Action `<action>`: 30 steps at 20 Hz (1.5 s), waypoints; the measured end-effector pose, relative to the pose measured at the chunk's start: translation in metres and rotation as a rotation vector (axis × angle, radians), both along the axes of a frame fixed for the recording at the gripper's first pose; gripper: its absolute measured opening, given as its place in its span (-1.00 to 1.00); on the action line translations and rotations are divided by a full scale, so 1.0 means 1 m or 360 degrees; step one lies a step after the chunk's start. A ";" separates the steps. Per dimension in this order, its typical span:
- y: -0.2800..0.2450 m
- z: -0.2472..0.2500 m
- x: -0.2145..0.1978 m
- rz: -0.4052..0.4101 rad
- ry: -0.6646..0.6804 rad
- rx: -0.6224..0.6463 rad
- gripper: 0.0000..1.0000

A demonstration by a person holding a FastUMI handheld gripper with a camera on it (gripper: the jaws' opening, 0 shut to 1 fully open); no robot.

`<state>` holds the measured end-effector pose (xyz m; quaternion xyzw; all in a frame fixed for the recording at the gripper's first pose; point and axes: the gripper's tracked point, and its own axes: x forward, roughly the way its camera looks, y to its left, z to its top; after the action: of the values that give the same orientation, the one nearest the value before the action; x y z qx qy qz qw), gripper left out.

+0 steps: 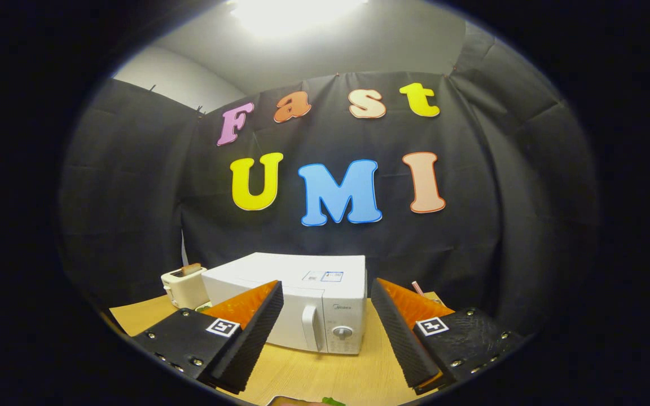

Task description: Open the microwave, put the food inside, and close the microwave door.

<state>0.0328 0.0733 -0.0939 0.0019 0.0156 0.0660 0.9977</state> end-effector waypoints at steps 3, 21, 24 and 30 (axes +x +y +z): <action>0.019 -0.019 0.018 -0.0009 -0.0016 0.0006 0.96; 0.046 -0.143 0.128 -0.0188 0.0205 0.0046 0.90; 0.048 -0.157 0.138 -0.0210 0.0248 0.0020 0.90; 0.047 -0.162 0.144 -0.0290 0.0231 -0.0038 0.41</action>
<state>0.1766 0.1203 -0.2558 -0.0039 0.0885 -0.0255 0.9957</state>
